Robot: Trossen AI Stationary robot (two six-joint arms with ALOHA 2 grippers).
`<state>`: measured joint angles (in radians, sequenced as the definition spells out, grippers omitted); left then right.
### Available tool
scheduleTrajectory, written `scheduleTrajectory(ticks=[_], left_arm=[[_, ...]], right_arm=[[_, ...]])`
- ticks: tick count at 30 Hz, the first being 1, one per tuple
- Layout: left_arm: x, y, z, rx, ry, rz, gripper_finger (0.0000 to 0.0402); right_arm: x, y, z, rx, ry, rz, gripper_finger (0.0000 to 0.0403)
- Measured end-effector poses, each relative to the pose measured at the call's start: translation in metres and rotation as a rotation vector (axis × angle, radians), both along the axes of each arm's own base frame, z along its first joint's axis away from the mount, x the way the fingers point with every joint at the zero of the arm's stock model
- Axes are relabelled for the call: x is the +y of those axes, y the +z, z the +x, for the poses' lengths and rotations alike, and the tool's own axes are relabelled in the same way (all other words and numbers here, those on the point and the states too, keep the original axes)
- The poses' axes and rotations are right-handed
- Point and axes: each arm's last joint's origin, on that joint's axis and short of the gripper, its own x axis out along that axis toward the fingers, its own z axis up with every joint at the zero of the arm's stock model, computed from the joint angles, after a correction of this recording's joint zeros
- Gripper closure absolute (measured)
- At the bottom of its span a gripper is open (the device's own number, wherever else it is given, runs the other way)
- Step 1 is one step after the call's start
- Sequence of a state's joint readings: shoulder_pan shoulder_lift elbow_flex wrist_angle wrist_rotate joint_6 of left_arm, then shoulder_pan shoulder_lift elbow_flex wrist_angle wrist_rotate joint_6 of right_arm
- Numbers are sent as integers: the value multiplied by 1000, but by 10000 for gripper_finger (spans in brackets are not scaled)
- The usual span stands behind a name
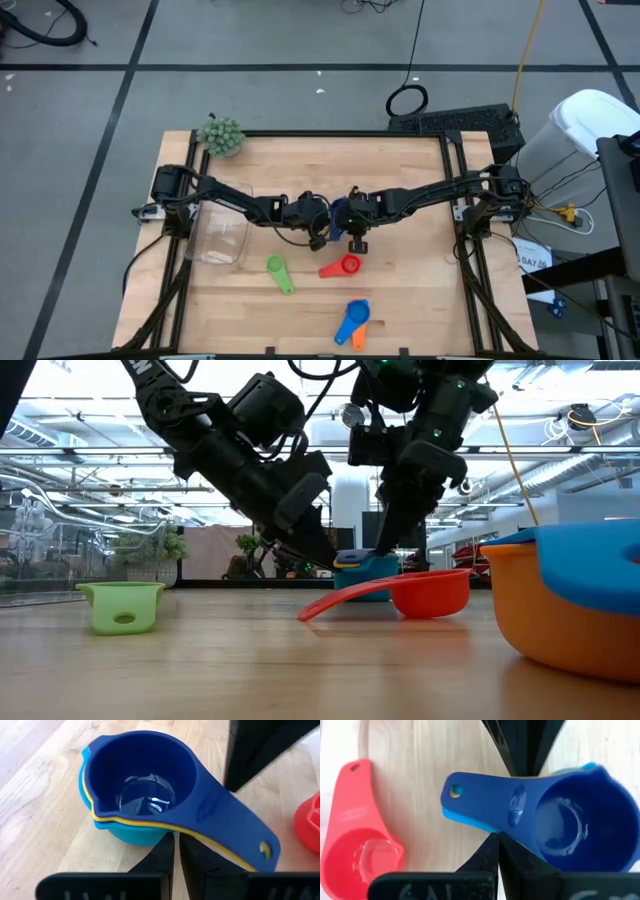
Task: Nest measuring cups in basket
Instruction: Adjust the top stacked measuring cup on the table, then stack the bottom stacked measuring cup on top of the top stacked measuring cup
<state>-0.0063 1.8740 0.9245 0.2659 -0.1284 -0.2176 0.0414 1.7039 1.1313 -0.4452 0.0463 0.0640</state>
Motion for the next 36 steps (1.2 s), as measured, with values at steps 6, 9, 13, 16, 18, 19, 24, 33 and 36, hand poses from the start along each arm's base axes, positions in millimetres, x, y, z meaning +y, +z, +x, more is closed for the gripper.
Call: scheduleTrajectory(ticks=[6,9,13,16,18,19,24,33,36], left_arm=[[2,0,0,0,6,0,369],[2,0,0,0,6,0,369],[2,0,0,3,6,0,369],[2,-2,-2,26,2,5,369],[2,-3,-4,56,-4,11,369],[2,-3,-5,71,-7,16,369],[2,17,-11,63,-19,29,369],[-9,105,-45,-114,-80,116,369],[-16,130,-62,-169,-105,149,369]], right_arm=[[1,1,2,-27,12,23,403],[1,1,1,-15,15,20,403],[1,1,0,-4,23,14,403],[-1,10,-4,-18,12,-18,403],[-2,22,-9,-51,-7,-63,403],[-3,31,-12,-76,-19,-84,403],[-5,69,-33,-180,-54,-121,403],[34,84,-55,-165,172,-25,398],[58,82,-56,-178,279,-15,381]])
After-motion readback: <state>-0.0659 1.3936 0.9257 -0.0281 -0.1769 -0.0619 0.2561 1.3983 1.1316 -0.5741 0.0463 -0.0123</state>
